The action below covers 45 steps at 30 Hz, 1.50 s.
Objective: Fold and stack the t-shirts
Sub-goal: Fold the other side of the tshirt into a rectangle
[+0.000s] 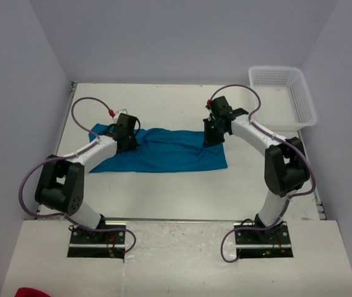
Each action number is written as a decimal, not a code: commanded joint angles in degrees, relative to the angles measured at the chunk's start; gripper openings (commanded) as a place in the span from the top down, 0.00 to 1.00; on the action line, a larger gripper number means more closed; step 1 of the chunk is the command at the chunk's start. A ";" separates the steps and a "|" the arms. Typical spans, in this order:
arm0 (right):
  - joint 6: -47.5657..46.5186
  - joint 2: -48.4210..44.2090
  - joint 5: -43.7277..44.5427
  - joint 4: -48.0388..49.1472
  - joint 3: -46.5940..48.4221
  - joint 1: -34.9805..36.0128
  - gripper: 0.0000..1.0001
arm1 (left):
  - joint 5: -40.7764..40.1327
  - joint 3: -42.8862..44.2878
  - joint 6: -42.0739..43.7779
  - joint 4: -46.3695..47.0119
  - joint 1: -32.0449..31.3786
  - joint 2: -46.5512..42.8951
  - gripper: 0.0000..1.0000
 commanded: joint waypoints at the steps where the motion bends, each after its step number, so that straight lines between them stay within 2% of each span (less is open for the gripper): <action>1: -0.40 -1.59 0.67 -0.08 0.23 0.36 0.86 | -3.54 -5.10 -4.92 -0.71 -0.31 -5.83 1.00; 8: -0.48 -0.36 -0.39 0.45 0.58 0.36 0.86 | -6.01 -13.99 -9.32 -0.27 -1.10 -13.21 1.00; 10: -0.40 -0.19 -0.39 0.45 0.75 0.36 0.86 | -5.57 -15.66 -10.20 0.08 -1.10 -13.57 0.96; 12: -0.40 0.34 -0.12 -0.08 1.11 0.27 0.87 | -4.17 -16.62 -10.73 0.95 -1.19 -13.48 0.91; 13: -0.31 0.34 -0.12 -0.08 1.11 0.36 0.87 | -3.90 -16.80 -10.90 1.13 -1.28 -13.48 0.83; 16: -0.22 0.08 -0.04 0.18 0.93 0.27 0.86 | -4.16 -17.59 -12.75 1.57 -2.33 -14.36 0.68; 18: -0.31 0.43 0.75 -0.61 1.63 0.27 0.86 | -6.26 -18.12 -14.85 1.49 -4.26 -15.85 0.63; 19: -0.31 0.60 0.84 -0.78 1.90 0.36 0.86 | -7.58 -18.12 -15.30 1.40 -5.14 -16.99 0.57; 22: -0.31 1.13 1.72 -1.48 2.95 0.36 0.86 | -13.11 -16.81 -17.32 -0.18 -8.04 -18.49 0.51; 27: -0.31 3.15 2.78 -2.80 5.32 0.36 0.85 | -18.04 -8.74 -13.04 -2.82 -8.40 -15.16 0.50; 30: -0.22 3.59 2.08 -2.80 5.85 0.36 0.85 | -19.89 -0.56 -10.47 -7.38 -7.70 -9.01 0.71; 31: -0.22 3.59 1.90 -2.81 5.94 0.36 0.85 | -19.98 2.06 -10.03 -8.44 -6.39 -6.22 0.73; 32: -0.22 3.50 1.73 -2.81 6.11 0.27 0.85 | -18.59 2.87 -8.72 -8.45 -5.16 -5.06 0.73; 35: -0.57 2.80 1.46 -3.16 6.38 0.36 0.84 | -13.76 2.80 -7.57 -6.26 2.39 -2.59 0.62; 36: -0.66 2.37 1.37 -3.24 6.38 0.36 0.84 | -12.00 2.27 -7.13 -5.12 6.33 -2.67 0.62; 39: -0.66 1.40 0.50 -3.25 6.21 0.36 0.85 | -7.25 -0.01 -5.63 -1.16 11.44 -2.85 0.60; 45: -0.49 -0.72 -3.64 -1.49 4.27 0.62 0.84 | -2.41 -0.72 -3.70 0.69 15.94 -1.71 0.60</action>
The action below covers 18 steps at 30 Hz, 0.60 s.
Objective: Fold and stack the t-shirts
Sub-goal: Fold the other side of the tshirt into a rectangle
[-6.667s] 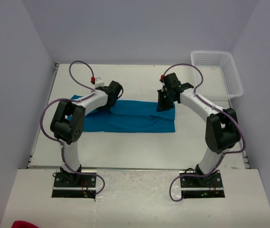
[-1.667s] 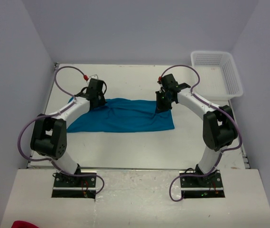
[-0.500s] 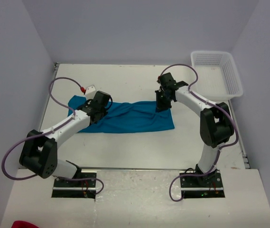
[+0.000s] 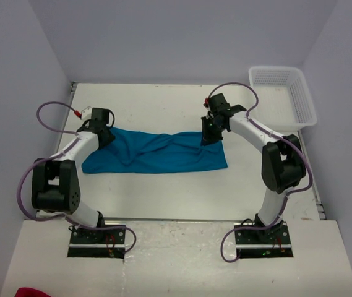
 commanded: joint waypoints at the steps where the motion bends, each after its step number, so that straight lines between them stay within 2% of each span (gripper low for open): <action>1: -0.55 -3.62 -2.85 0.79 0.08 0.82 0.84 | 4.87 -0.20 2.84 4.08 1.41 0.59 0.59; 4: -0.64 -3.62 -2.67 0.87 -0.36 1.17 0.84 | 7.42 0.50 3.63 4.53 2.82 1.73 0.59; 18: -0.73 -4.76 -2.06 1.40 -2.03 1.34 0.84 | 6.64 4.63 5.30 4.79 4.40 8.06 0.57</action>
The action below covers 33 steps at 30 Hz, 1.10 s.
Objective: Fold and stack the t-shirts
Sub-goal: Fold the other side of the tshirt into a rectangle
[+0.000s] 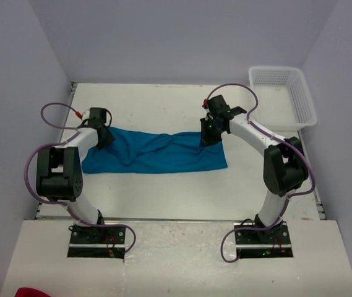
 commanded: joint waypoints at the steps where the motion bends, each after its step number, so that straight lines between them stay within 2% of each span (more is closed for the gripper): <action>1: -0.73 -2.30 -0.86 0.90 -0.13 0.14 0.85 | -0.03 3.00 1.91 2.14 0.40 0.50 0.57; 4: -0.64 -1.94 -0.94 0.90 -0.22 0.14 0.84 | -1.08 3.70 2.09 1.88 1.19 0.76 0.62; 9: -0.55 -1.50 -1.74 1.34 -0.22 0.23 0.85 | -2.31 2.48 1.04 1.44 1.90 -1.25 0.88; 10: -0.55 -1.42 -1.74 1.25 -0.31 0.32 0.85 | -2.58 2.12 0.86 1.27 1.90 -2.22 1.00; 18: -0.73 -2.03 -2.44 1.60 -0.40 0.67 0.84 | -2.93 0.98 1.21 0.83 1.90 -3.55 0.99; 21: -0.81 -2.38 -2.26 1.60 -0.75 0.85 0.84 | -3.02 1.07 1.47 1.17 1.90 -3.02 0.81; 22: -0.73 -2.47 -2.26 1.69 -0.84 0.85 0.84 | -2.93 1.07 1.56 1.26 1.99 -2.49 0.78; 25: -0.73 -2.65 -2.35 1.78 -1.01 0.85 0.84 | -2.93 1.33 1.56 1.35 1.99 -1.44 0.79; 29: -0.64 -2.73 -2.35 1.95 -1.28 0.85 0.84 | -3.10 1.07 1.56 1.70 1.99 -0.64 0.91; 32: -0.64 -2.91 -2.44 2.04 -1.45 0.85 0.84 | -3.11 1.24 1.82 1.62 2.16 -0.12 0.87; 33: -0.64 -3.00 -2.44 2.04 -1.54 0.85 0.84 | -3.11 1.24 1.83 1.70 2.16 0.15 0.80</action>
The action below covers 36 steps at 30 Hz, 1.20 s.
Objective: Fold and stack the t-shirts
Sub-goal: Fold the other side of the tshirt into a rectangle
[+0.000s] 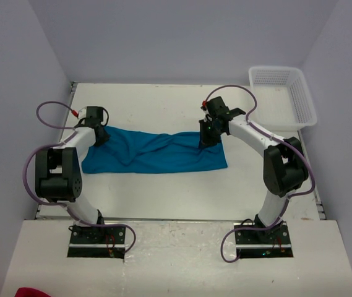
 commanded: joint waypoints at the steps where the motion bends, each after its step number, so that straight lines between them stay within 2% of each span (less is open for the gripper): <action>1: -0.73 -2.84 -1.46 1.23 -0.29 0.28 0.84 | -0.75 0.35 0.78 1.88 0.81 0.82 0.77; 3: -0.64 -2.84 -1.54 1.32 -0.38 0.28 0.84 | -0.31 0.26 0.86 2.23 0.81 1.18 0.70; 7: -0.73 -2.84 -1.54 1.32 -0.38 0.28 0.84 | 0.05 0.17 0.95 2.58 0.90 2.93 0.69; 11: -0.64 -3.02 -1.81 1.41 -0.38 0.37 0.84 | -0.13 -0.09 1.04 3.20 1.07 3.90 0.81; 12: -0.64 -2.85 -1.81 1.50 -0.30 0.37 0.84 | -0.22 -0.18 1.04 3.20 1.07 3.90 0.91; 13: -0.55 -2.84 -1.81 1.58 -0.29 0.37 0.84 | -0.30 -0.27 0.95 3.20 1.16 3.55 0.96; 15: -0.64 -2.58 -1.98 1.58 -0.21 0.28 0.84 | -0.48 -0.44 0.78 3.11 1.16 2.59 1.00; 27: -0.55 -2.23 -2.16 1.41 0.32 0.89 0.84 | -0.83 -1.94 -0.80 -0.23 1.07 -6.72 1.00; 36: -0.64 -1.97 -2.25 1.41 0.32 1.42 0.84 | -2.85 -4.39 -1.77 -4.18 1.07 -9.45 1.00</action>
